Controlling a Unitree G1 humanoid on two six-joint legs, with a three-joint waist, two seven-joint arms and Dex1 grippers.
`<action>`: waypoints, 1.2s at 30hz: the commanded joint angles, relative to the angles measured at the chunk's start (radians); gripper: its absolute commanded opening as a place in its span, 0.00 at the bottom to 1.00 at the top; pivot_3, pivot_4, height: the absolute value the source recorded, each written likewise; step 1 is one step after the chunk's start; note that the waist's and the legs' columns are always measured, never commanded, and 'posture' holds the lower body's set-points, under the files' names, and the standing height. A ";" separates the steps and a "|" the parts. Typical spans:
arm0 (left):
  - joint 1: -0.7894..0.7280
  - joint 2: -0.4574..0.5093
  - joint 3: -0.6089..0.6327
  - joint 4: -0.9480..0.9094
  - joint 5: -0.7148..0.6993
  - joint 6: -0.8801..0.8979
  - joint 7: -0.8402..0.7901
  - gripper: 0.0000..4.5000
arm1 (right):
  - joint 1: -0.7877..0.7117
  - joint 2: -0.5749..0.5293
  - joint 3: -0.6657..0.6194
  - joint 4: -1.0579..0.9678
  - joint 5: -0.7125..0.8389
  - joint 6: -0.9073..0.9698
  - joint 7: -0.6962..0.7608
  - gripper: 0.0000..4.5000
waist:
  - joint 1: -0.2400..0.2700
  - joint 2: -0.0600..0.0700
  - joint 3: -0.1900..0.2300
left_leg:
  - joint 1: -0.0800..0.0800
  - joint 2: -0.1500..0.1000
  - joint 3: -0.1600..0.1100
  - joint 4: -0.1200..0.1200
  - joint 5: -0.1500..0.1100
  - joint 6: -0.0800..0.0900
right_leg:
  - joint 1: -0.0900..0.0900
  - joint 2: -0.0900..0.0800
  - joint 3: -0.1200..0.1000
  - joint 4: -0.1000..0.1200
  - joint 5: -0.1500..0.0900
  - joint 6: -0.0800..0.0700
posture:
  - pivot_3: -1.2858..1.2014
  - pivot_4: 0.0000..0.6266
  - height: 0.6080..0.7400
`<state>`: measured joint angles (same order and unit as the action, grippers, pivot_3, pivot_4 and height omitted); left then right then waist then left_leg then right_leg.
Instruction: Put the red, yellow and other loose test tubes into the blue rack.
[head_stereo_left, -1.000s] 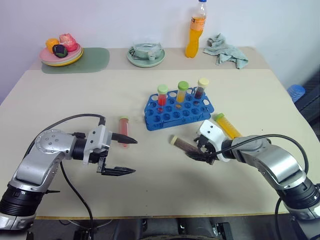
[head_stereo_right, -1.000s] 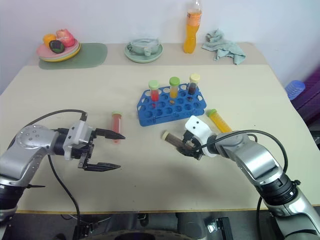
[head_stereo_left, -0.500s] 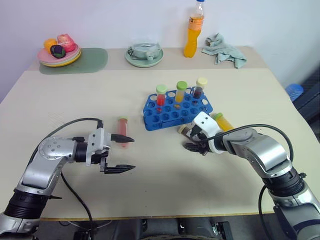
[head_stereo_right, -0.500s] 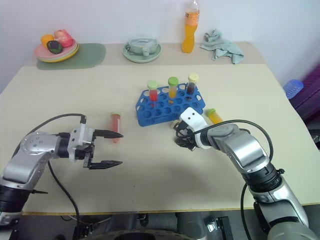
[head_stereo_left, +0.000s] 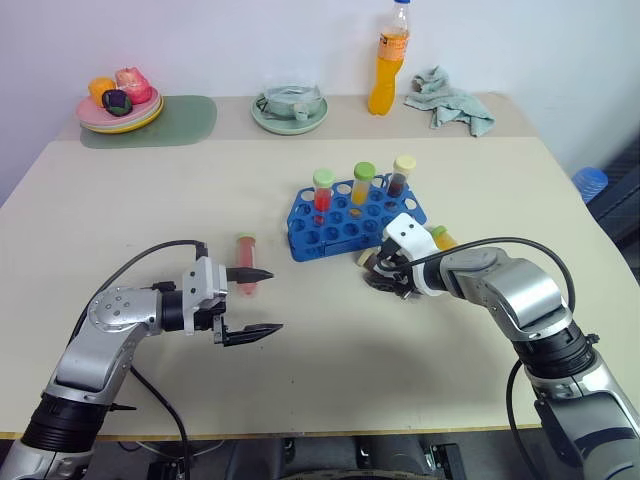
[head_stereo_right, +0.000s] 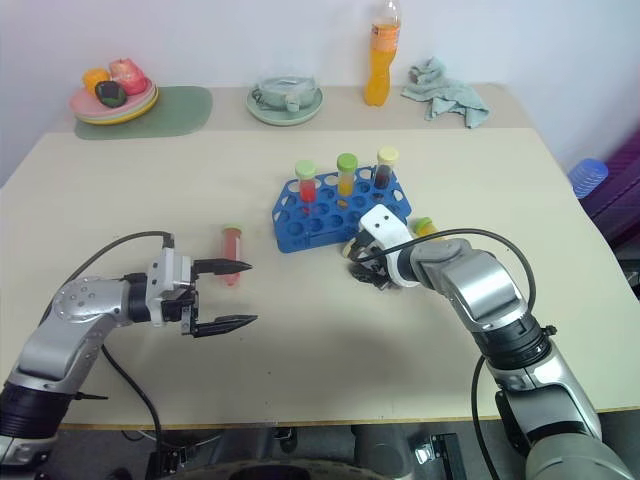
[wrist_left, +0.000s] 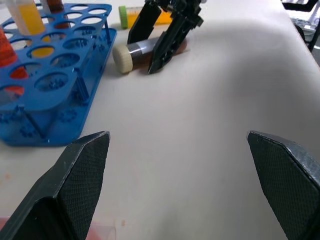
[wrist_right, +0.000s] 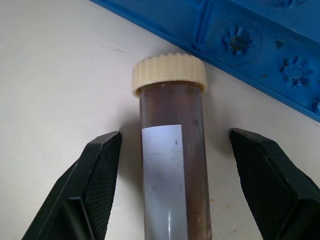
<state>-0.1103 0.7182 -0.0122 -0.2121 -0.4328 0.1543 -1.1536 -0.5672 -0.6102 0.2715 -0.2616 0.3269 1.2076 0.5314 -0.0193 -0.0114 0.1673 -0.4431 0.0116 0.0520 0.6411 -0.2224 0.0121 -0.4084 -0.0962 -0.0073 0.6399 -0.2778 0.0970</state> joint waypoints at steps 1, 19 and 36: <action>-0.003 -0.003 0.032 -0.041 -0.033 0.008 0.009 1.00 | -0.016 -0.016 0.007 0.014 -0.023 0.008 -0.003 0.77 | 0.000 0.000 0.000 | 0.000 0.000 0.000 0.000 0.000 0.000 | 0.000 0.000 0.000 0.000 0.000 0.000 | 0.52 0.24 1.00; 0.025 0.006 0.043 -0.121 -0.067 0.078 0.042 1.00 | -0.041 -0.033 0.042 0.015 -0.027 0.028 0.030 0.18 | 0.001 0.000 0.000 | 0.000 0.000 0.000 -0.001 0.000 0.000 | 0.000 0.000 0.000 -0.001 0.000 0.000 | 0.52 0.24 1.00; -0.024 -0.002 0.045 -0.063 -0.059 0.072 0.025 1.00 | 0.090 0.150 -0.442 -0.053 0.204 -0.553 0.136 0.18 | 0.003 0.000 0.000 | 0.002 -0.001 0.001 -0.008 0.001 0.000 | 0.003 0.001 -0.001 -0.007 0.002 0.001 | 0.52 0.24 1.00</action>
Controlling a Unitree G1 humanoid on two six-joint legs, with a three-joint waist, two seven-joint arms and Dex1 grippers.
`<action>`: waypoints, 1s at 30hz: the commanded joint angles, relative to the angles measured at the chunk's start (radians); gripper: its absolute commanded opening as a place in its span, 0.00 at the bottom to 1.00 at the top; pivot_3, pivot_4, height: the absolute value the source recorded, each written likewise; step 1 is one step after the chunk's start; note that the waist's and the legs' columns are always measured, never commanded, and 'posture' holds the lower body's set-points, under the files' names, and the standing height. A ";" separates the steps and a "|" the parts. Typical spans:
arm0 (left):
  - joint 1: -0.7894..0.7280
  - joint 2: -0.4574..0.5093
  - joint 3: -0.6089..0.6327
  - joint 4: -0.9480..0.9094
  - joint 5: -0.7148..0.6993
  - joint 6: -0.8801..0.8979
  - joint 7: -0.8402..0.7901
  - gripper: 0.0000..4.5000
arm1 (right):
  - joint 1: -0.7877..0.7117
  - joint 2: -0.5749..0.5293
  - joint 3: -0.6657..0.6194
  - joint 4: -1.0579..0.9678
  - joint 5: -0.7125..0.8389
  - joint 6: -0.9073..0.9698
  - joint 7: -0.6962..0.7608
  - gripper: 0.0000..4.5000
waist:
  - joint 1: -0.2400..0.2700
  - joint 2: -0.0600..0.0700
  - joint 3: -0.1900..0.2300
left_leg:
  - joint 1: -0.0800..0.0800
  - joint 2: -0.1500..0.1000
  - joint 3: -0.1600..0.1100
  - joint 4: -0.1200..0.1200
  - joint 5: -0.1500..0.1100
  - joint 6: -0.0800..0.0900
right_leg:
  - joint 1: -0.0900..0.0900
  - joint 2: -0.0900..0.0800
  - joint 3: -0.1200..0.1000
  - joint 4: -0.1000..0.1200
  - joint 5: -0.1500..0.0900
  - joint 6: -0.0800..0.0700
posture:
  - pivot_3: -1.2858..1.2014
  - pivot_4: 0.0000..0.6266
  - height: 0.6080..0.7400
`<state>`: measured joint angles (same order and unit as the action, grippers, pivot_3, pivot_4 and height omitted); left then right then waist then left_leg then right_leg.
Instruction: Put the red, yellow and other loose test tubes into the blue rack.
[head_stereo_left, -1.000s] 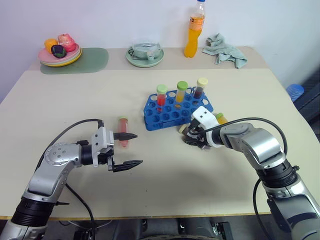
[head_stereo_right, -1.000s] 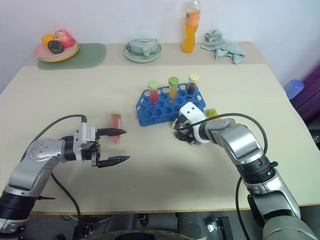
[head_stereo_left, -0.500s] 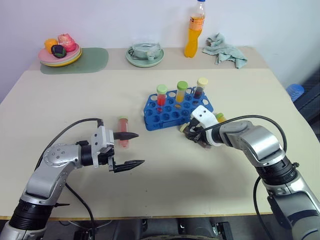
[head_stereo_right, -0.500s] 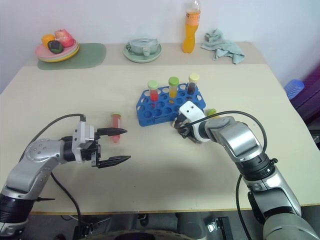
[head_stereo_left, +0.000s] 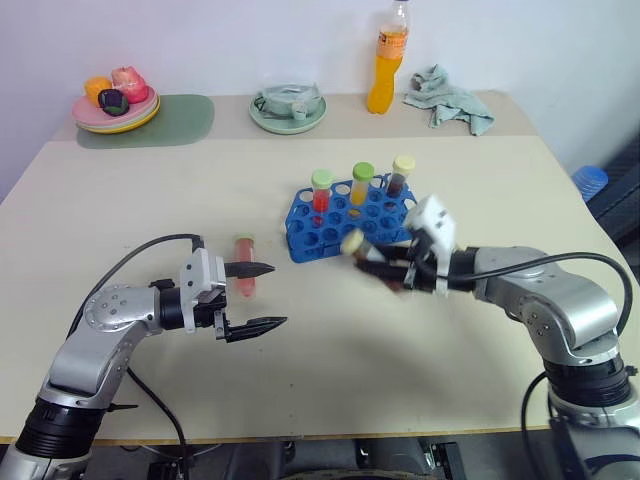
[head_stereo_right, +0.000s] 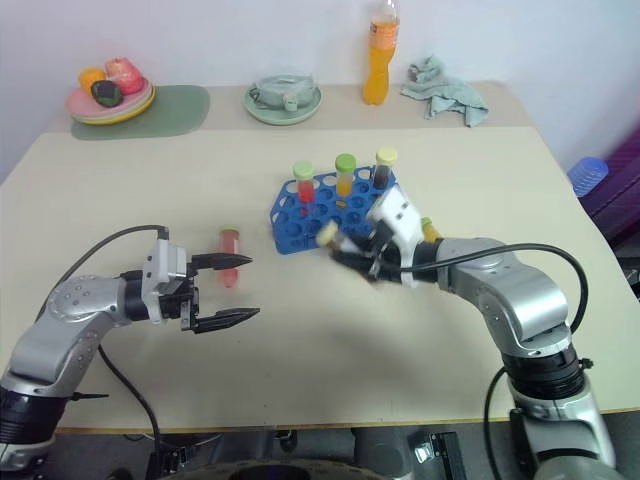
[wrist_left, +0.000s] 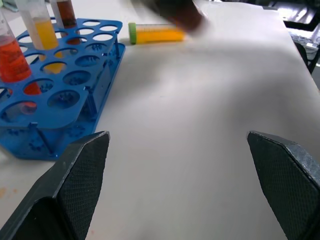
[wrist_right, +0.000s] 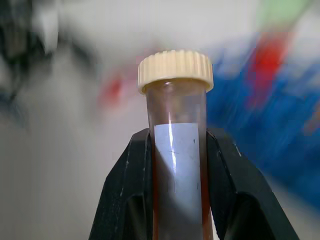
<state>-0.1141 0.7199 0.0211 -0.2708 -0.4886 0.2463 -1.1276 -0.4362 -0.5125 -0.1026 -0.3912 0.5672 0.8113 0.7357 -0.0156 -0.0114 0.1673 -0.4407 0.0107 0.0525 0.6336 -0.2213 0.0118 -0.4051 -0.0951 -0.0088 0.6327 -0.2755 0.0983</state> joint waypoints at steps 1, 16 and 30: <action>-0.027 -0.009 0.007 -0.002 0.000 -0.021 0.000 1.00 | -0.052 0.082 -0.080 0.122 -0.068 -0.241 -0.094 0.18 | 0.000 0.000 0.000 | 0.000 0.000 0.000 0.000 0.000 0.000 | 0.000 0.000 0.000 0.000 0.000 -0.001 | 0.52 0.24 1.00; -0.013 -0.060 0.034 0.030 0.008 -0.066 0.049 1.00 | -0.143 0.387 -0.124 0.852 -0.292 -1.218 -0.270 0.18 | -0.004 0.001 0.000 | 0.000 0.002 0.002 0.000 0.002 -0.001 | -0.001 0.008 -0.001 0.002 0.005 0.008 | 0.52 0.24 1.00; -0.015 -0.041 0.063 0.032 -0.001 -0.071 0.064 1.00 | -0.224 0.431 -0.127 1.230 -0.304 -1.477 -0.297 0.18 | -0.006 0.001 0.000 | 0.004 0.003 0.003 0.000 0.003 -0.005 | 0.000 0.009 0.000 0.007 0.005 0.008 | 0.52 0.24 1.00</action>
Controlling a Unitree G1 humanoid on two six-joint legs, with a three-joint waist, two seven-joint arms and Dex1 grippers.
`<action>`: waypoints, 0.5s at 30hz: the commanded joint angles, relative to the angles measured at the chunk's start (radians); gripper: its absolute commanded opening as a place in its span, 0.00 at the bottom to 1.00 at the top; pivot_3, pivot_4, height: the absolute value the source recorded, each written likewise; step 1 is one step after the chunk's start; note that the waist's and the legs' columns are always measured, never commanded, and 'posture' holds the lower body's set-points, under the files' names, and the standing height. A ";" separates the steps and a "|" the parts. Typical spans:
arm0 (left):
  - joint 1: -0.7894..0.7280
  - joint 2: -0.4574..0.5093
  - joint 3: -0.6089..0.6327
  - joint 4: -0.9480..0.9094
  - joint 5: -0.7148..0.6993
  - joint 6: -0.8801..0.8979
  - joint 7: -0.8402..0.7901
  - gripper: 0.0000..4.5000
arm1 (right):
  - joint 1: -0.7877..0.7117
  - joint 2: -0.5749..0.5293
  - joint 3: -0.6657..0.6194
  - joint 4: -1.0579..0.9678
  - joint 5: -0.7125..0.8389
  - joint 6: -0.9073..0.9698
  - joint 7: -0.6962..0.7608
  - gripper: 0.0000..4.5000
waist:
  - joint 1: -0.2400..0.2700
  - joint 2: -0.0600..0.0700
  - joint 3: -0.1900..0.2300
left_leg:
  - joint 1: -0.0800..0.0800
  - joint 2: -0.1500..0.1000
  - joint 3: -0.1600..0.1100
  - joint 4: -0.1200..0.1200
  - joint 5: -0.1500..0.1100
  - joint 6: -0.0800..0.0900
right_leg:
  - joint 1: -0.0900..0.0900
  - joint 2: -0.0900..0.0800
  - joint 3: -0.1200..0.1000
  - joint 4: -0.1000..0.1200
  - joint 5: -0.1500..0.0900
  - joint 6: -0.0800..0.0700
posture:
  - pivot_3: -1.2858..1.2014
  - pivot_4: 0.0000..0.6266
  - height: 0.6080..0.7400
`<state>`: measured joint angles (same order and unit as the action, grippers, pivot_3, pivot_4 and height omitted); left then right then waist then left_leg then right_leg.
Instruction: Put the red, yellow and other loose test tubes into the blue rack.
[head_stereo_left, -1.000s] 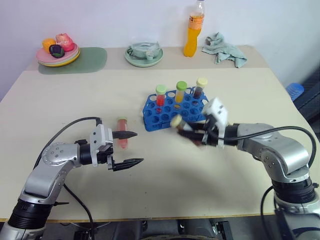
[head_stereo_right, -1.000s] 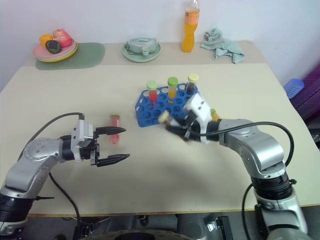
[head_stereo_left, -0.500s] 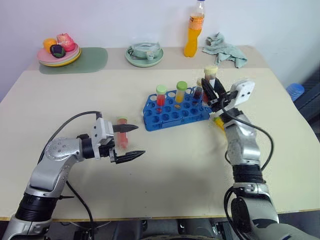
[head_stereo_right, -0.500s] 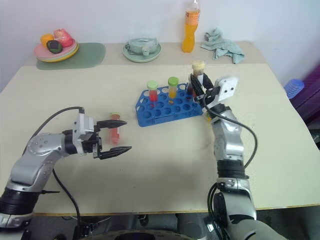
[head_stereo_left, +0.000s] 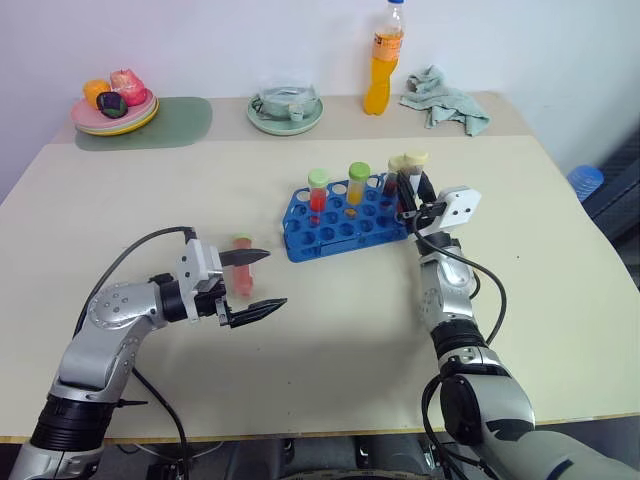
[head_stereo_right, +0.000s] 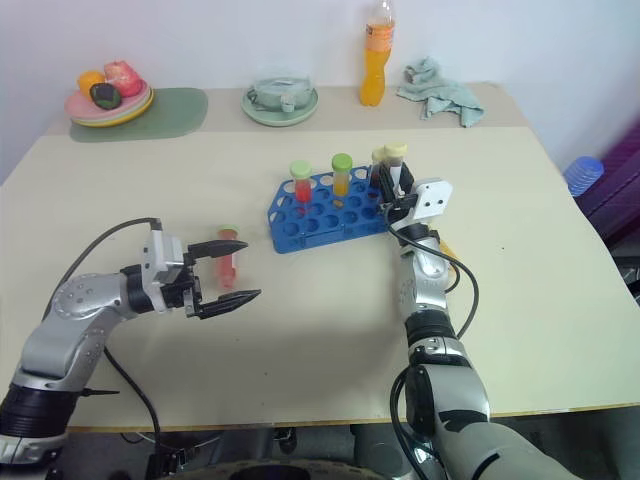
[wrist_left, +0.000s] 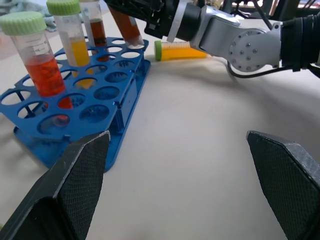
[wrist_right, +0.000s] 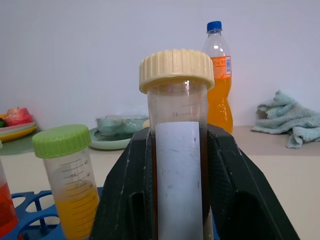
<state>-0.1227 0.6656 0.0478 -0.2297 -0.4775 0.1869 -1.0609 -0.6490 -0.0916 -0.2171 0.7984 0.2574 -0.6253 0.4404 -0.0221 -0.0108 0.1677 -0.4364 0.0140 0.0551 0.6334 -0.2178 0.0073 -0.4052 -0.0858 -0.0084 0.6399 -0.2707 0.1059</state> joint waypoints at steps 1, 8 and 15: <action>-0.008 0.013 0.036 -0.005 -0.010 -0.013 -0.004 1.00 | -0.013 0.012 -0.018 0.060 0.011 -0.052 -0.002 0.18 | 0.000 0.000 0.000 | 0.001 0.000 0.000 0.000 0.000 0.000 | 0.001 0.000 0.000 0.001 0.000 0.000 | 0.52 0.24 1.00; -0.004 0.015 0.041 0.006 -0.009 -0.017 -0.016 1.00 | -0.036 0.060 -0.088 0.171 0.086 -0.126 0.010 0.18 | -0.001 0.000 0.000 | 0.012 0.001 0.000 -0.002 0.000 -0.001 | 0.011 -0.001 0.000 -0.001 -0.001 -0.001 | 0.52 0.24 1.00; 0.007 0.027 0.054 -0.008 -0.020 -0.002 -0.018 1.00 | -0.002 0.095 -0.085 0.228 0.058 -0.205 0.003 0.18 | -0.005 -0.003 -0.002 | 0.013 0.001 -0.001 -0.003 0.000 -0.001 | 0.012 -0.003 0.001 -0.001 -0.003 -0.005 | 0.52 0.24 1.00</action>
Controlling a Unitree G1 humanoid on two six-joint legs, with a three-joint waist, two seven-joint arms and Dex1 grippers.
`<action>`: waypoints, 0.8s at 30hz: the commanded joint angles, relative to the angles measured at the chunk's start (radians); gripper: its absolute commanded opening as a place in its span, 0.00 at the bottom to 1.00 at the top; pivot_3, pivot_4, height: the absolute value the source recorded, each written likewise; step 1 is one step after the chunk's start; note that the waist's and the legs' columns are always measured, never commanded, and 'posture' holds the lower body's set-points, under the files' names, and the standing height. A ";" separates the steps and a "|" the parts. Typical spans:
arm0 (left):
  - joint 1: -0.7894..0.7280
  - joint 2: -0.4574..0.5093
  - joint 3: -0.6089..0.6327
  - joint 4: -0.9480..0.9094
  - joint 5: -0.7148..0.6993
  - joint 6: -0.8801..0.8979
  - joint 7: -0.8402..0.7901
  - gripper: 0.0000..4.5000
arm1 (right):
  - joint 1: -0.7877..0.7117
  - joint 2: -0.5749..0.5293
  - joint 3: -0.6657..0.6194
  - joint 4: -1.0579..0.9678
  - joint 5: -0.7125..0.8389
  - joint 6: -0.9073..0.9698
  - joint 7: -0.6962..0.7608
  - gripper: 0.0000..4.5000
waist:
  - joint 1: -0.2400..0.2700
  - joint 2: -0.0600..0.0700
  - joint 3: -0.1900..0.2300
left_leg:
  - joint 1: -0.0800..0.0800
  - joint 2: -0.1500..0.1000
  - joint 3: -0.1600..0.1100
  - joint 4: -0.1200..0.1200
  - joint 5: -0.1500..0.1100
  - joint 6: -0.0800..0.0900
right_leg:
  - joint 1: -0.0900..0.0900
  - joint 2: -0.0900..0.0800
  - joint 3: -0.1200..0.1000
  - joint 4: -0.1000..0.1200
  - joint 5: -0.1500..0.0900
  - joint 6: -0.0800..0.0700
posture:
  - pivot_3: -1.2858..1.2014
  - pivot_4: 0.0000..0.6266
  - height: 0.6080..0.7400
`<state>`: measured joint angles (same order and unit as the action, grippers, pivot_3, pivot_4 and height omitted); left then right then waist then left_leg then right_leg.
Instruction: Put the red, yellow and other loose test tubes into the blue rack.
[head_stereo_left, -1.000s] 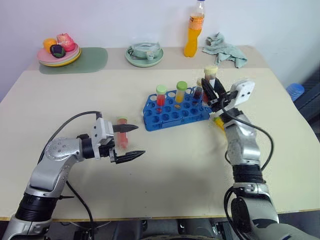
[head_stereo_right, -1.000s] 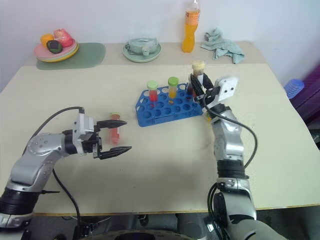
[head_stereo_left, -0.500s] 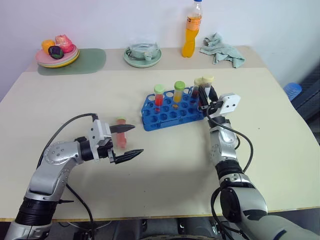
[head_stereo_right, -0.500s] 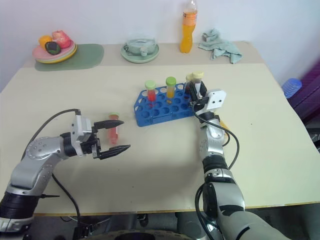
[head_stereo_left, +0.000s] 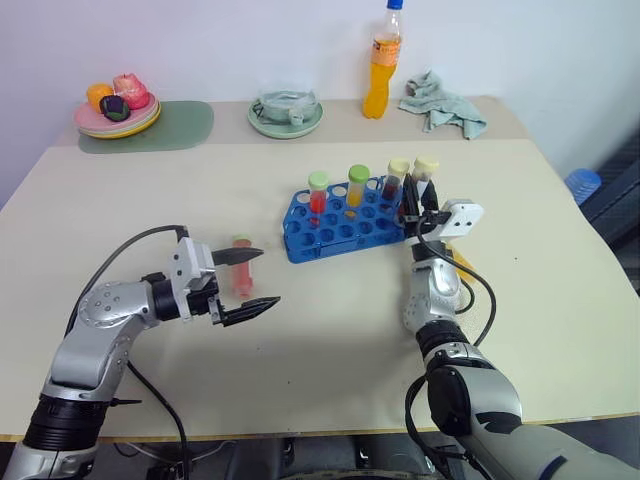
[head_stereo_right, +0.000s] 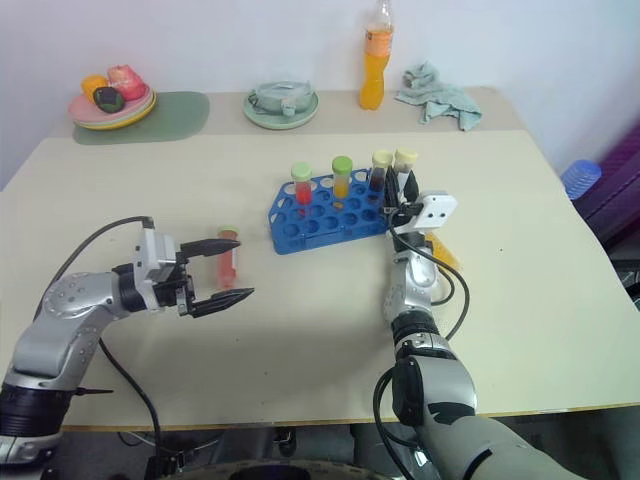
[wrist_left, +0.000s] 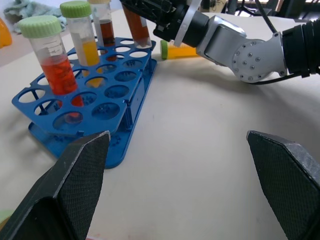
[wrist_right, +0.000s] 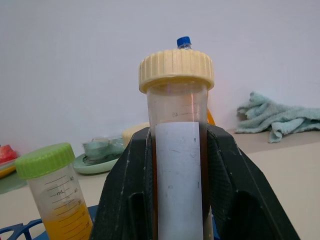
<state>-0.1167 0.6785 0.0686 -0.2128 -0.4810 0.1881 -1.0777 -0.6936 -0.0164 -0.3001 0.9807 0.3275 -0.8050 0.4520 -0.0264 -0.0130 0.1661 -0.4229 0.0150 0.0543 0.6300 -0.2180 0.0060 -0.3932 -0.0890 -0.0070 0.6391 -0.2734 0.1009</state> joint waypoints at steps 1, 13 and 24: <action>0.001 0.016 0.035 -0.027 -0.018 -0.001 -0.002 1.00 | 0.050 0.021 0.002 0.049 -0.017 -0.031 -0.007 0.29 | -0.002 -0.002 -0.001 | 0.001 0.000 0.000 -0.001 0.000 0.000 | 0.001 0.000 0.000 0.000 0.000 -0.001 | 0.52 0.24 1.00; 0.003 0.013 0.037 0.015 -0.016 -0.030 -0.041 1.00 | 0.086 -0.011 0.025 0.019 -0.079 -0.067 -0.047 0.99 | -0.018 -0.008 -0.007 | 0.007 0.000 -0.001 -0.011 -0.001 -0.007 | 0.005 -0.002 -0.001 -0.007 -0.002 -0.004 | 0.52 0.24 1.00; 0.013 -0.014 0.014 -0.057 -0.017 0.011 0.004 1.00 | 0.152 -0.101 0.088 -0.190 -0.066 0.144 0.033 0.99 | -0.014 -0.007 -0.006 | 0.010 -0.005 -0.001 -0.015 -0.002 -0.006 | 0.005 -0.007 -0.001 -0.009 -0.002 -0.004 | 0.52 0.24 1.00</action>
<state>-0.1068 0.6660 0.0886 -0.2403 -0.4885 0.1966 -1.0794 -0.5637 -0.0919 -0.2125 0.8418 0.2432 -0.7103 0.4576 -0.0401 -0.0202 0.1602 -0.4134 0.0100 0.0534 0.6146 -0.2195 -0.0002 -0.3872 -0.0968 -0.0079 0.6300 -0.2755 0.0968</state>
